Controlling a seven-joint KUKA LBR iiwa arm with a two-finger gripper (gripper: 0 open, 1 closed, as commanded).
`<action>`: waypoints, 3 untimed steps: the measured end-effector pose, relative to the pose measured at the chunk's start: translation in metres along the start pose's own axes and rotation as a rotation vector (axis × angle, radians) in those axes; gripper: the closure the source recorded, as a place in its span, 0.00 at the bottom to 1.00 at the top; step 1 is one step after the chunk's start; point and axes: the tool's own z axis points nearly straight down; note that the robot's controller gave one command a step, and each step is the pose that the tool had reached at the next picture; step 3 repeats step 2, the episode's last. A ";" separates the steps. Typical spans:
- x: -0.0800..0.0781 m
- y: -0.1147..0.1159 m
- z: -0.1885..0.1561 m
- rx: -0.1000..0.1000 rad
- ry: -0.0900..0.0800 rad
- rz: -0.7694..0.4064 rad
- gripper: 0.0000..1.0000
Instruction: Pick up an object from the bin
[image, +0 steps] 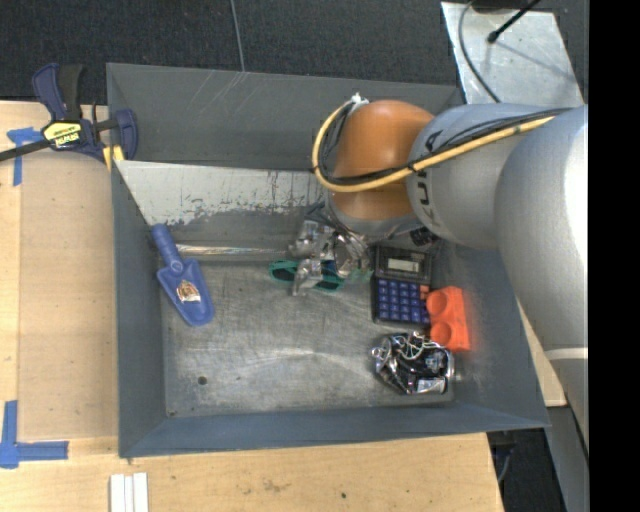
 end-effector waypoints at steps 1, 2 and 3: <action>-0.003 0.000 -0.040 0.004 0.020 0.000 1.00; -0.004 0.000 -0.080 0.004 0.020 0.001 1.00; -0.004 0.000 -0.080 0.004 0.020 0.001 1.00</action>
Offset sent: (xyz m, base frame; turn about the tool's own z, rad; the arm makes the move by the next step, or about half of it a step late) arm -0.0002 0.0001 0.0779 -0.0001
